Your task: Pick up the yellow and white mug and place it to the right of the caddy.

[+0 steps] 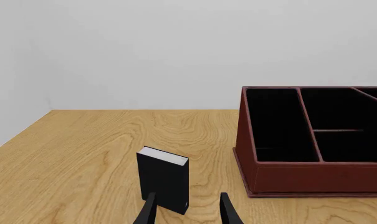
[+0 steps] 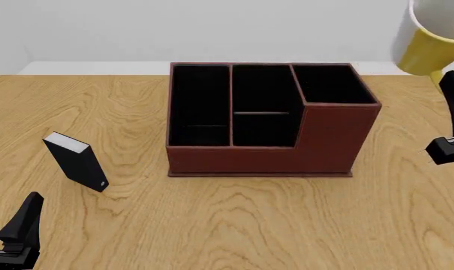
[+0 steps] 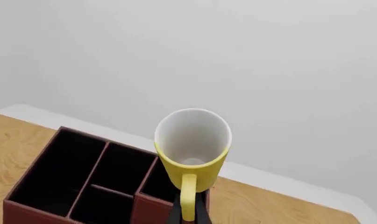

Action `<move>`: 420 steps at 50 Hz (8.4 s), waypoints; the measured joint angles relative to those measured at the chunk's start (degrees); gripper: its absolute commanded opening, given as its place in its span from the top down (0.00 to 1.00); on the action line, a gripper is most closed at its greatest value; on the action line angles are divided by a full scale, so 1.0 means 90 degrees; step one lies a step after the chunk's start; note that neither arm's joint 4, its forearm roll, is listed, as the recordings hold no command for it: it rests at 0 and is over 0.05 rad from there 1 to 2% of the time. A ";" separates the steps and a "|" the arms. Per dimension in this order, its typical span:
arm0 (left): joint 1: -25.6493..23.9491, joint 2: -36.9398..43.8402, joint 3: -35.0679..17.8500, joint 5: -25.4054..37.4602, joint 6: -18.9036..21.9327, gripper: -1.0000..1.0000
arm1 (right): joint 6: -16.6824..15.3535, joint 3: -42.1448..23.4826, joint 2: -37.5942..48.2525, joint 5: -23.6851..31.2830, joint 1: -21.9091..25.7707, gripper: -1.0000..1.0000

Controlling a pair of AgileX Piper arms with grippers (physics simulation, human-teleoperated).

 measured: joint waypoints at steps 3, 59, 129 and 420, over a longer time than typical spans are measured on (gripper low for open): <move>0.0000 0.0000 0.0000 0.0000 0.0000 0.00 | 0.0017 0.0012 -0.0014 0.0002 -0.0109 1.00; 0.0000 0.0000 0.0000 0.0000 0.0000 0.00 | 0.0473 0.0654 0.0512 -0.0653 -0.1860 1.00; 0.0001 0.0000 0.0000 0.0000 -0.0001 0.00 | 0.1162 0.1687 0.2552 -0.2763 -0.2565 1.00; 0.0000 0.0000 0.0000 0.0000 0.0000 0.00 | 0.1513 0.1671 0.8929 -0.7086 -0.2696 0.00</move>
